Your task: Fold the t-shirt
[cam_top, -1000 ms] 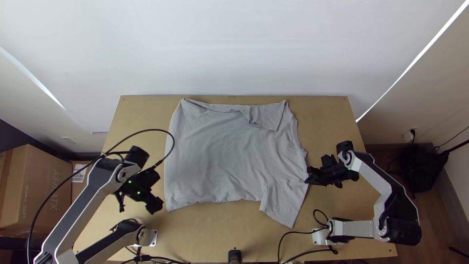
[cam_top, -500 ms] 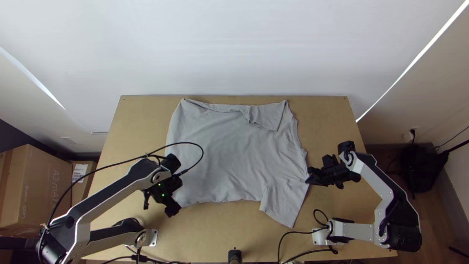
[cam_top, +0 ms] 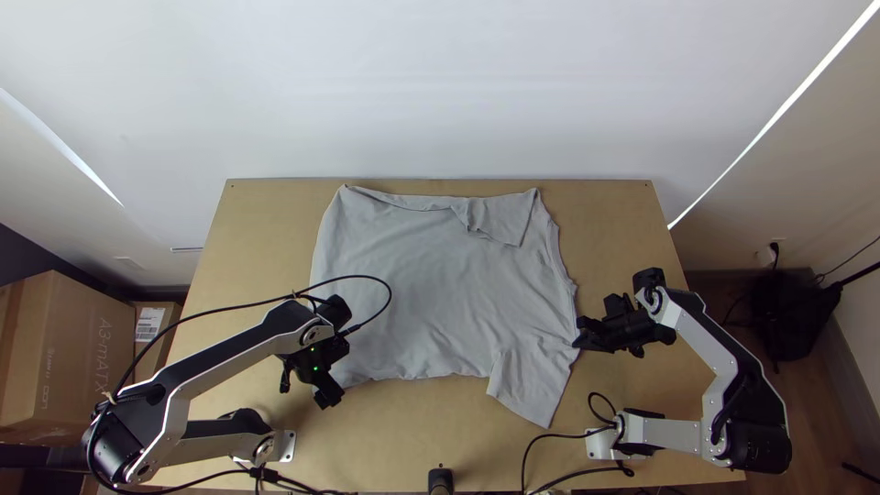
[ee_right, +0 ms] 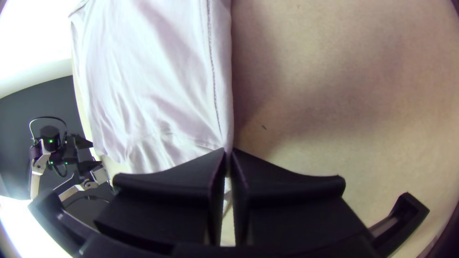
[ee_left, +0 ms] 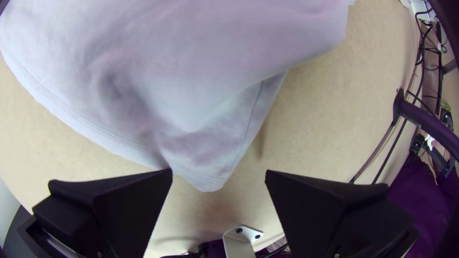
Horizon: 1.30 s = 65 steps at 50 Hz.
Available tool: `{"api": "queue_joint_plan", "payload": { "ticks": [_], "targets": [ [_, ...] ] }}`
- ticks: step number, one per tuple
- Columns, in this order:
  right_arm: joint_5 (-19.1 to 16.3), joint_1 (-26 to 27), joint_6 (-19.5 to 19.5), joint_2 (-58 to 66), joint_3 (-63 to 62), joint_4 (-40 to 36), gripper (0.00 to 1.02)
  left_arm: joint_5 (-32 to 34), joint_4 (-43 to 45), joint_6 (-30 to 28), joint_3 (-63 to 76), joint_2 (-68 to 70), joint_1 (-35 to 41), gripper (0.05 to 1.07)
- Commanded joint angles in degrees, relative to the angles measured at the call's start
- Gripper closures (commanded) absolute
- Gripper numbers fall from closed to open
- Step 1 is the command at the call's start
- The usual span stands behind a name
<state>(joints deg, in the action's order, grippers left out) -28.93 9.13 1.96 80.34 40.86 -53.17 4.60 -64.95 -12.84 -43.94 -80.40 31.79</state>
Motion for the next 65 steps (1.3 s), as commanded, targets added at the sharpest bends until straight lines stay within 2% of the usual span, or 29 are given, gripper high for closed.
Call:
{"api": "queue_joint_plan", "payload": {
  "ticks": [1,3,17,19,24,27,36,45,50,57,65],
  "targets": [
    [0.45,0.45,-0.55,-1.15,-1.13,-0.80,1.00,-0.29,0.44,0.01,1.23,-2.04,0.29,0.25],
    [0.45,0.45,-0.55,-1.50,-1.13,-0.89,1.00,-0.29,0.44,-0.08,1.23,-2.57,0.55,0.29],
    [0.45,1.33,-0.73,-3.69,-1.05,-0.89,1.00,0.32,1.49,0.27,0.96,-3.53,2.84,0.30],
    [0.45,1.77,-0.73,-3.96,-1.05,-0.89,1.00,0.41,1.49,0.54,0.96,-3.53,3.54,0.43],
    [0.45,2.74,-0.73,-4.40,-1.05,-0.89,1.00,1.38,3.25,0.80,1.40,-3.18,4.07,0.84],
    [0.45,2.92,-0.81,-4.75,-1.05,-0.97,1.00,1.73,3.51,0.89,1.49,-3.18,4.24,1.05],
    [0.45,3.44,-0.73,-5.63,-0.87,-1.41,1.00,1.82,3.42,1.33,1.40,-0.37,3.63,1.04],
    [0.36,5.64,-1.34,-8.44,0.97,-1.68,1.00,1.73,4.22,0.80,-1.76,4.99,-5.69,1.04],
    [0.01,7.84,-4.86,-13.27,2.38,0.87,1.00,1.73,7.99,1.68,-4.75,8.59,-9.64,1.04],
    [-5.70,8.98,-7.58,-18.28,4.67,4.30,1.00,-0.21,15.90,8.53,-6.51,11.49,-13.07,1.04],
    [-7.63,8.80,-11.54,-18.64,8.80,7.82,1.00,-0.82,21.09,14.42,-8.00,13.34,-16.85,1.05]
  ]
}}
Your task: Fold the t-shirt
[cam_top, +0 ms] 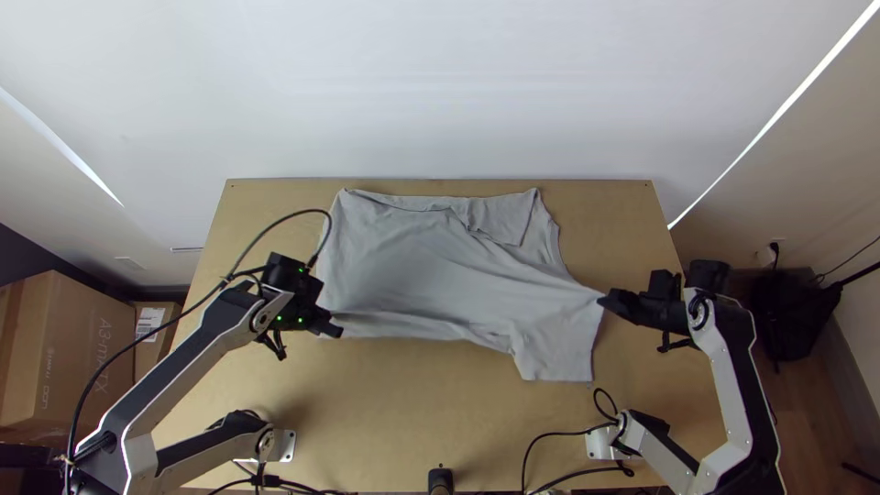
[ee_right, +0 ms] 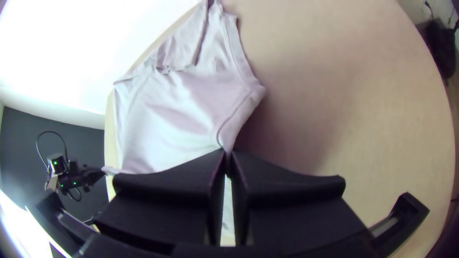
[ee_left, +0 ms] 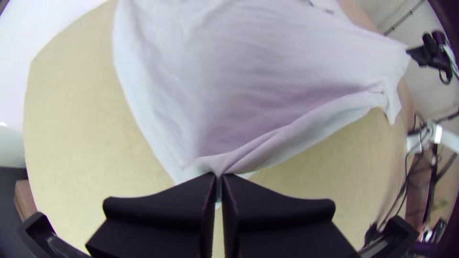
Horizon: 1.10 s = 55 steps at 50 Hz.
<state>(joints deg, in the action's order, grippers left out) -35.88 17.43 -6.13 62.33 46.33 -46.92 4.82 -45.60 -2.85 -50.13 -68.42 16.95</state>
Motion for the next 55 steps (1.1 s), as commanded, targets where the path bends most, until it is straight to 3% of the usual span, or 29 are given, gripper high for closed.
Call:
{"api": "queue_joint_plan", "payload": {
  "ticks": [1,10,29,40,48,55],
  "targets": [
    [-0.68,0.32,-3.89,-0.63,3.95,1.83,1.00,-1.22,2.54,4.96,-2.08,1.80,-2.45,1.05],
    [-0.51,-1.87,-8.11,-0.63,13.00,7.89,1.00,-2.18,5.88,7.86,-8.41,4.88,-8.78,1.05],
    [2.30,-7.15,-11.27,11.06,37.08,8.16,1.00,-2.53,6.32,4.52,-34.42,-0.57,-16.95,1.05],
    [7.93,-10.31,-11.80,17.66,53.52,9.56,1.00,-8.69,11.33,2.59,-47.34,-4.09,-18.44,1.05],
    [16.10,-12.60,-11.80,18.53,61.78,19.41,1.00,-10.53,12.29,2.59,-57.36,-6.46,-18.44,1.05],
    [21.20,-13.83,-11.80,18.53,69.07,24.86,1.00,-12.99,11.94,1.36,-67.38,-8.83,-18.53,1.05]
  ]
}}
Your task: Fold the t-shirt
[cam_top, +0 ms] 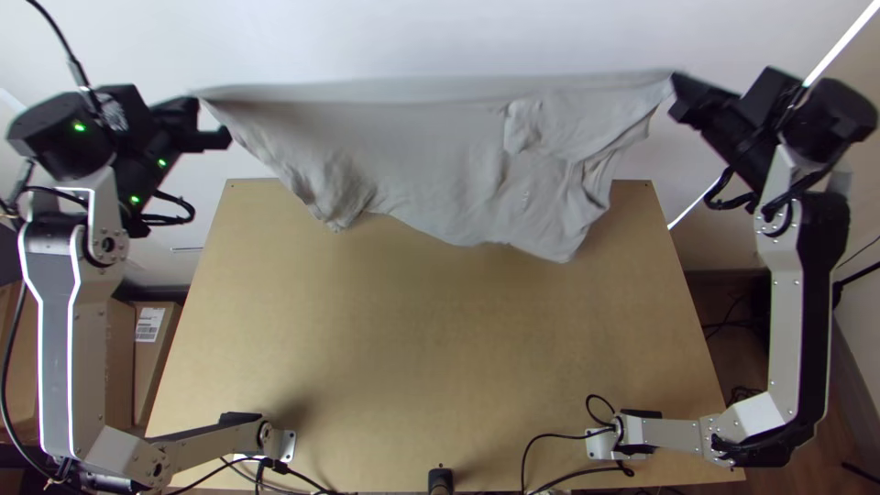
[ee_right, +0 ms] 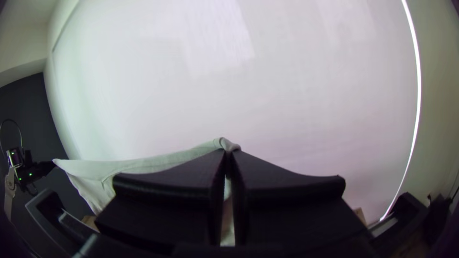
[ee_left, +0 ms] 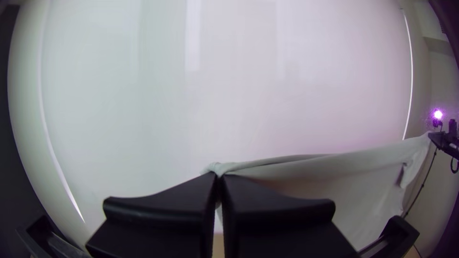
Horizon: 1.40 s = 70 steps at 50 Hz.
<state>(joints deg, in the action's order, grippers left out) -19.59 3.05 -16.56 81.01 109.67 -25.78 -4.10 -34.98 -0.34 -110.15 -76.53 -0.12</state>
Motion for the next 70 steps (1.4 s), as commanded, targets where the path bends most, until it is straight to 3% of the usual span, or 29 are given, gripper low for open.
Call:
{"api": "queue_joint_plan", "payload": {
  "ticks": [1,14,37,49,57,70],
  "targets": [
    [5.09,0.55,-1.46,-0.15,6.79,3.90,1.00,-4.16,1.32,-1.51,-8.50,-0.81,-1.46,1.05],
    [6.85,0.55,-2.96,-7.18,12.94,3.90,1.00,-4.78,0.00,-2.65,-15.45,3.49,-1.29,1.05],
    [6.76,0.20,-7.26,-29.95,6.70,1.26,1.00,-5.92,-0.97,-1.86,-15.27,21.42,-1.37,1.05],
    [5.80,0.29,-10.51,-31.53,5.65,-1.73,1.00,-5.92,-8.26,1.75,-12.81,23.89,-0.76,1.05],
    [5.44,0.20,-11.92,-34.17,-5.69,-3.22,1.00,-5.57,-8.44,2.45,1.34,28.90,-0.58,1.05],
    [4.92,-2.17,-10.07,-44.27,-42.34,0.64,1.00,-1.44,-6.24,4.73,37.64,39.09,-0.67,1.05]
  ]
}}
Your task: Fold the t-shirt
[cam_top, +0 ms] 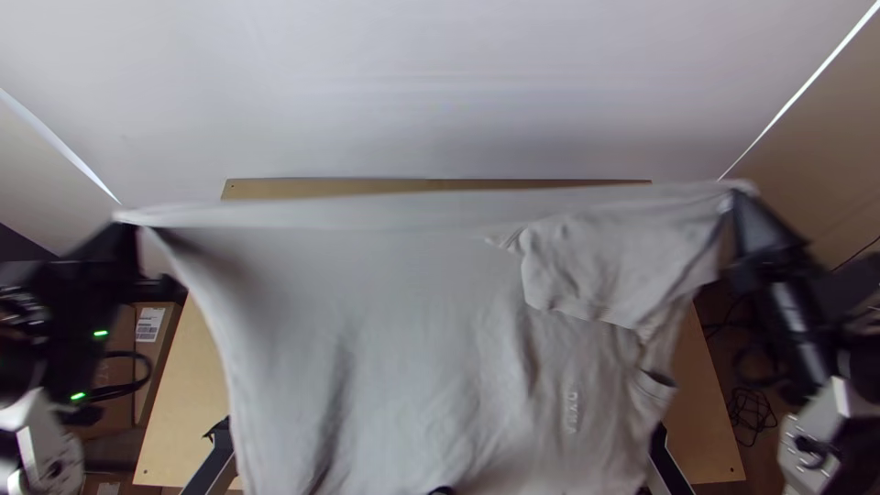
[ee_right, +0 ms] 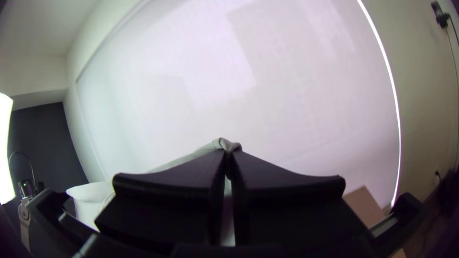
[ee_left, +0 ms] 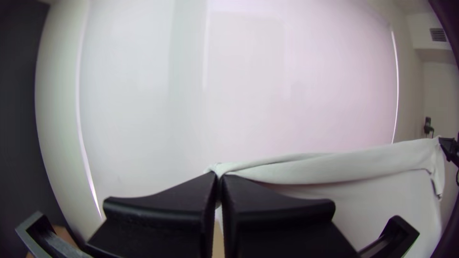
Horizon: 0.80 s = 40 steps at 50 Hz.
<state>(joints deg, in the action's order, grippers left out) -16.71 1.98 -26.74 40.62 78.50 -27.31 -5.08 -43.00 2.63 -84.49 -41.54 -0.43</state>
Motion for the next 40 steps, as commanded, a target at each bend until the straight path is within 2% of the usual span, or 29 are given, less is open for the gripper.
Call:
{"api": "queue_joint_plan", "payload": {
  "ticks": [1,9,16,27,40],
  "targets": [
    [2.03,-1.54,0.11,-4.59,-13.72,2.26,1.00,0.95,1.96,1.94,14.88,4.71,-0.36,1.05],
    [2.30,-5.58,0.73,-7.84,-31.30,4.90,1.00,5.52,7.58,4.31,33.69,6.56,-0.45,1.05],
    [3.00,-7.08,0.73,-3.88,-40.00,10.61,1.00,7.98,14.26,3.69,43.09,1.81,-0.89,1.05],
    [3.26,-7.25,0.64,11.59,-42.29,20.10,1.00,11.85,25.16,2.29,45.03,-12.78,-4.14,1.05],
    [3.26,-7.08,1.25,31.89,-35.34,25.82,1.00,12.82,34.74,1.85,38.70,-32.20,-5.99,1.05]
  ]
}}
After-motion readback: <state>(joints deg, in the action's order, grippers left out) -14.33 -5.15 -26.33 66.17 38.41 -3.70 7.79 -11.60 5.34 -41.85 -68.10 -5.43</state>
